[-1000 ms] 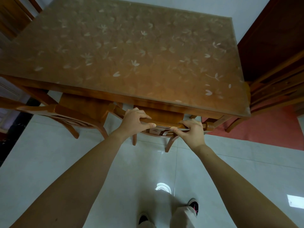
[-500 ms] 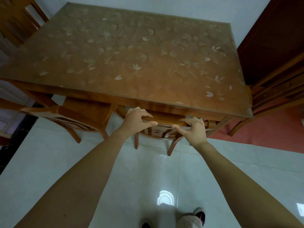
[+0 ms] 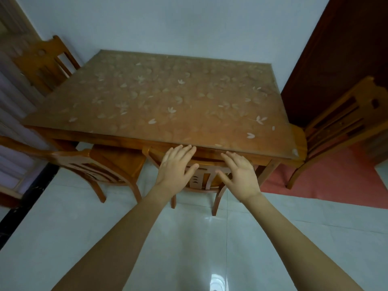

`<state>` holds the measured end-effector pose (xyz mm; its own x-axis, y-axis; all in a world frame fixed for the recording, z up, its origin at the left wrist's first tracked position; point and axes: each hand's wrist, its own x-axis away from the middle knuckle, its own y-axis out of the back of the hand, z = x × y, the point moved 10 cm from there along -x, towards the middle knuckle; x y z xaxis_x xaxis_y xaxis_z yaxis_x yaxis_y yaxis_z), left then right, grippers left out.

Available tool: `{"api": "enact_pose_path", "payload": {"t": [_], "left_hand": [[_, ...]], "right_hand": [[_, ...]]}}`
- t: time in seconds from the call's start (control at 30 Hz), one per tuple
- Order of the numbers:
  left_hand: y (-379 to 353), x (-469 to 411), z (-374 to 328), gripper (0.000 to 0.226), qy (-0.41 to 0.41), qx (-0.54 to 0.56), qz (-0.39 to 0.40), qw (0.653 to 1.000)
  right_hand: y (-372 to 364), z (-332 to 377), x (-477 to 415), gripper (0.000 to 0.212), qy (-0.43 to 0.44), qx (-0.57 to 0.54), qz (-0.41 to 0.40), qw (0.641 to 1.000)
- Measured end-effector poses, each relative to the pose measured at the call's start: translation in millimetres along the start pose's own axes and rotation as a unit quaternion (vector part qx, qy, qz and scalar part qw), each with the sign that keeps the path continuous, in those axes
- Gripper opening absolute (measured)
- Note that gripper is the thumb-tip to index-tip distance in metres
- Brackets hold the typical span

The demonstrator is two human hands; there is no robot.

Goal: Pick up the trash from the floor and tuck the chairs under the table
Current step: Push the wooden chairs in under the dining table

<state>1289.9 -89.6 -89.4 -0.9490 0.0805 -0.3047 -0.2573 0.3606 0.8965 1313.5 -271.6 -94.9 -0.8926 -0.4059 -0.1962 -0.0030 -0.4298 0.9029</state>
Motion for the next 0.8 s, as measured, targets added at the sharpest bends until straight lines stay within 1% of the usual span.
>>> {"api": "enact_pose_path", "payload": {"t": [0.03,0.1,0.23,0.33,0.5,0.6,0.73,0.8], "left_hand": [[12.0,4.8,-17.2,0.055,-0.010,-0.003,-0.015,1.000],[27.0,16.1,-53.2,0.057,-0.026,-0.002,-0.028,0.999],[23.2,43.5,-118.4,0.059,-0.038,0.009,-0.012,0.999],[-4.9,65.0,-167.6,0.059,-0.053,0.015,0.024,0.998],[-76.6,92.4,-256.4,0.059,-0.068,0.041,0.116,0.990],[-114.8,90.8,-309.7,0.062,-0.077,0.050,0.158,0.983],[-148.0,63.6,-382.2,0.059,-0.103,0.064,0.176,0.977],[-156.9,45.0,-418.6,0.056,-0.122,0.071,0.168,0.976]], "right_hand": [[13.5,4.0,12.6,0.058,0.018,0.021,-0.015,1.000],[38.4,2.0,41.1,0.059,0.023,0.040,-0.039,0.998],[76.8,-32.6,100.6,0.061,-0.021,0.056,-0.049,0.997],[95.6,-71.8,144.4,0.062,-0.068,0.066,-0.035,0.995],[112.1,-148.4,221.0,0.067,-0.144,0.080,0.013,0.986],[130.3,-198.9,262.0,0.070,-0.205,0.066,0.011,0.976],[163.3,-260.0,298.6,0.067,-0.249,0.063,-0.002,0.966],[184.6,-288.1,312.2,0.065,-0.260,0.069,-0.014,0.963]]}}
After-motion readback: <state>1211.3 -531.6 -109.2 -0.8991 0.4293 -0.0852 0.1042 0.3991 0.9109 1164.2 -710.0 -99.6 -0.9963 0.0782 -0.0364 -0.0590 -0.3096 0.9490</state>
